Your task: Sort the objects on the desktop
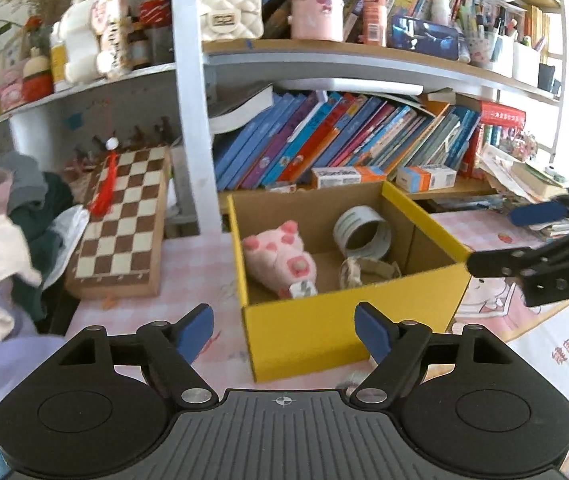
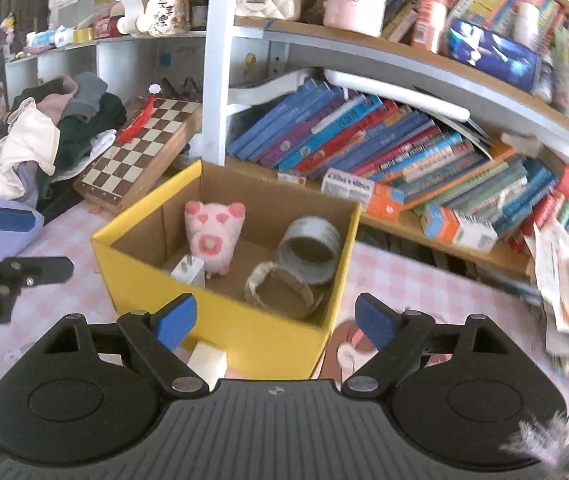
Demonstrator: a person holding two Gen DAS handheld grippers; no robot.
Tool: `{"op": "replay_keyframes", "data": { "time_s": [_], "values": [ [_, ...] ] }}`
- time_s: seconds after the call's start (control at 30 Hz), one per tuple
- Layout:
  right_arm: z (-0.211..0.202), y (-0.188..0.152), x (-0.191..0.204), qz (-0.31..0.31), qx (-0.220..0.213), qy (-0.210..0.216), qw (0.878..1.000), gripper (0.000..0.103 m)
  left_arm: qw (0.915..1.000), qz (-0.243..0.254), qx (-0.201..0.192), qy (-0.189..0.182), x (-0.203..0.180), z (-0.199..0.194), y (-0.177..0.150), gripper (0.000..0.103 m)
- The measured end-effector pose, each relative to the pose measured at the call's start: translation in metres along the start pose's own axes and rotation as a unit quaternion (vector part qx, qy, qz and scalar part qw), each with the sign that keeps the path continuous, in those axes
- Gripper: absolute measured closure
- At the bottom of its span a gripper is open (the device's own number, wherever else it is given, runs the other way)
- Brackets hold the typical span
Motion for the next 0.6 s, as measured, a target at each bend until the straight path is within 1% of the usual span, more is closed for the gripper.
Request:
{"op": "replay_keyframes", "data": {
  "time_s": [0.4, 0.6],
  "values": [
    [-0.023, -0.076, 0.017, 0.055, 0.055, -0.025, 0.997, 0.016, 0.9995, 0.012, 0.027, -0.008, -0.011, -0.027, -0.042, 0.023],
    [-0.033, -0.1, 0.027, 0.069, 0.072, -0.028, 0.995, 0.016, 0.9989, 0.018, 0.041, -0.016, -0.017, -0.035, -0.059, 0.023]
  ]
}}
Point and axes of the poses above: each gripper's, at about its wrist camera, not at the fingertips, and z roughly the way its jaws point, x to its left, y to its top, the point moved 1 cm from there along z, roughly the way its jaws point, and after that the axes turned 3 degrees about z, right-handed, at the moved point
